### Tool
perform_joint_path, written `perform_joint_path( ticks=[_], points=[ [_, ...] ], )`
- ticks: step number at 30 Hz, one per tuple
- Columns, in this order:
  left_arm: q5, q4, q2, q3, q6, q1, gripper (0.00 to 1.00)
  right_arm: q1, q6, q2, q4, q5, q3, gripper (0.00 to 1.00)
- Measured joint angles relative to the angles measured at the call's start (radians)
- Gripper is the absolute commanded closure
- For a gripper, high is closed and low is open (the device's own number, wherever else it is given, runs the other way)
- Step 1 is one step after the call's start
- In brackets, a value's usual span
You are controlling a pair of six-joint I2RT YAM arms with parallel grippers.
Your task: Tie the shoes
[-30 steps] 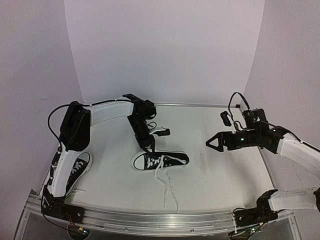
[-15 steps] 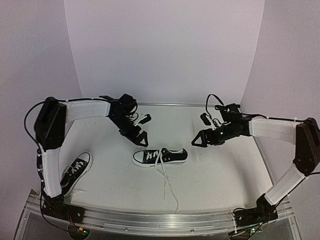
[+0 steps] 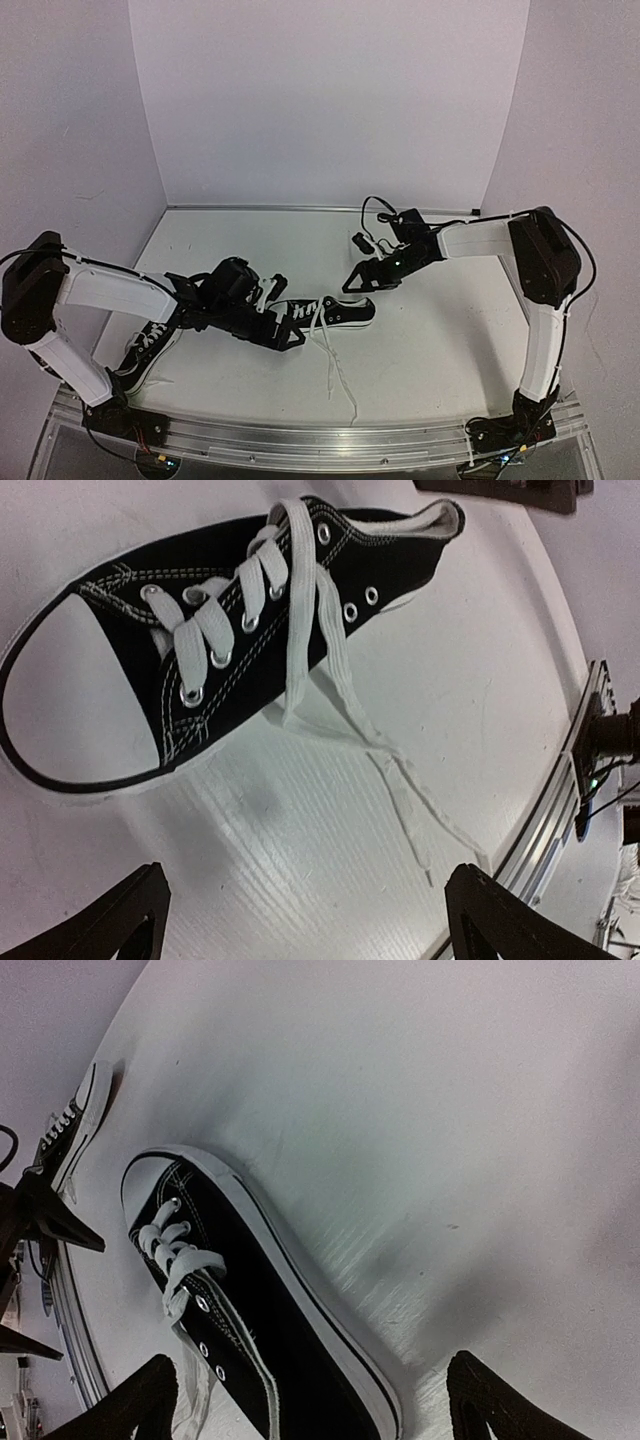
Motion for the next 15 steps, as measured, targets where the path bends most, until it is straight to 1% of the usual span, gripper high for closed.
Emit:
perform_joint_path(
  ticks=[4,6,11,15],
  points=[
    [-0.022,0.126,0.069,0.005,-0.068,-0.002,0.00,0.025,0.016,-0.007,0.039,-0.043,-0.070,0.17],
    [-0.030,0.154,0.121,0.028,-0.080,0.000,0.00,0.031,0.029,-0.030,0.108,-0.050,-0.137,0.19],
    [-0.043,0.147,0.220,0.127,-0.106,0.026,0.00,0.044,0.112,-0.151,0.216,-0.065,-0.342,0.22],
    [-0.007,0.151,0.276,0.190,-0.126,0.068,0.00,0.093,0.192,-0.241,0.289,-0.057,-0.472,0.24]
  ],
)
